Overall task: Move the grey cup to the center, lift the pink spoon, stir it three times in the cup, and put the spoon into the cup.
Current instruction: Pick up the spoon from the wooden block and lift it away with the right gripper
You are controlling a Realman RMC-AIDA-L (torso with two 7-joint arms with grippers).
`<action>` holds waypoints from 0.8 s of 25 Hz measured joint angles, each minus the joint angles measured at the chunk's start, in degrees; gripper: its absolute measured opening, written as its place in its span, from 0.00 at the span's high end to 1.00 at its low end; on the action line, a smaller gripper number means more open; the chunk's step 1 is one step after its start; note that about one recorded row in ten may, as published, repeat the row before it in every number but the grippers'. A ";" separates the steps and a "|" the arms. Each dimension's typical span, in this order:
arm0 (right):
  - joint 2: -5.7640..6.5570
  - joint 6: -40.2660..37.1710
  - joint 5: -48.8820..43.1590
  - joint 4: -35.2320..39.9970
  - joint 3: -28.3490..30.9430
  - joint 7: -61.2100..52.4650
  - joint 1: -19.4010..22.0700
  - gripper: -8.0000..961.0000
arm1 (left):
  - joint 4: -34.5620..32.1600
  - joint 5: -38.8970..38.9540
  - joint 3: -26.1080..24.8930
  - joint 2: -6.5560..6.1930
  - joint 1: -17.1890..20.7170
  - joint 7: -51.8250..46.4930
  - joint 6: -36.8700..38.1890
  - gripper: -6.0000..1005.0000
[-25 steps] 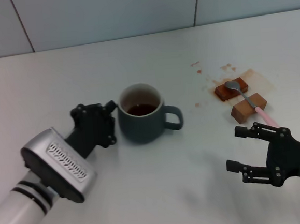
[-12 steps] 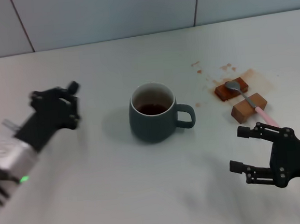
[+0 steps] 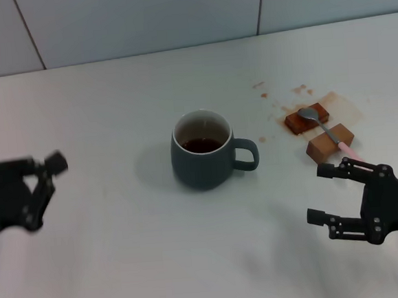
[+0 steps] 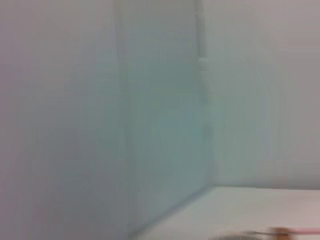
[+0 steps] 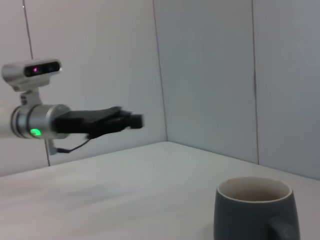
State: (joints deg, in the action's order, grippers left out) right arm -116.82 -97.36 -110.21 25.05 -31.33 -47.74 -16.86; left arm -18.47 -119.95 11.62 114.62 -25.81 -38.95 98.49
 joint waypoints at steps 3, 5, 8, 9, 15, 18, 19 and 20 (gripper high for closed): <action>0.02 -0.44 0.00 0.44 0.53 -0.49 -0.04 0.15 | -0.82 -0.02 4.40 -0.90 1.64 -3.78 2.54 0.89; 0.03 -0.72 0.00 0.56 0.80 -0.57 0.00 0.15 | -1.10 -0.03 5.34 -0.86 2.48 -4.18 2.99 0.89; 0.03 -0.83 0.00 0.59 1.04 -0.60 0.13 0.15 | -1.42 -0.05 5.48 -0.21 3.01 -4.19 2.48 0.89; 0.03 -0.83 0.00 0.60 1.15 -0.61 0.15 0.15 | -1.44 -0.06 5.50 -0.03 3.03 -4.10 2.27 0.89; -0.21 -0.92 0.00 0.61 1.38 -0.70 0.22 0.15 | -1.56 -0.20 5.65 1.64 2.72 -4.16 -0.82 0.88; -0.33 -0.94 0.00 0.60 1.42 -0.71 0.21 0.15 | -2.79 -0.21 6.58 2.87 2.44 -3.91 -2.05 0.84; -0.37 -0.94 0.00 0.61 1.47 -0.72 0.21 0.15 | -3.14 -0.21 6.84 3.02 2.42 -3.96 -2.09 0.81; -0.39 -0.94 0.00 0.61 1.51 -0.72 0.20 0.15 | -3.45 -0.21 7.11 3.20 2.39 -4.02 -2.12 0.78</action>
State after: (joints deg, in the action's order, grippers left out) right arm -117.21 -98.30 -110.21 25.67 -29.83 -48.46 -16.66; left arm -21.92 -120.16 18.73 117.81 -23.42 -42.97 96.36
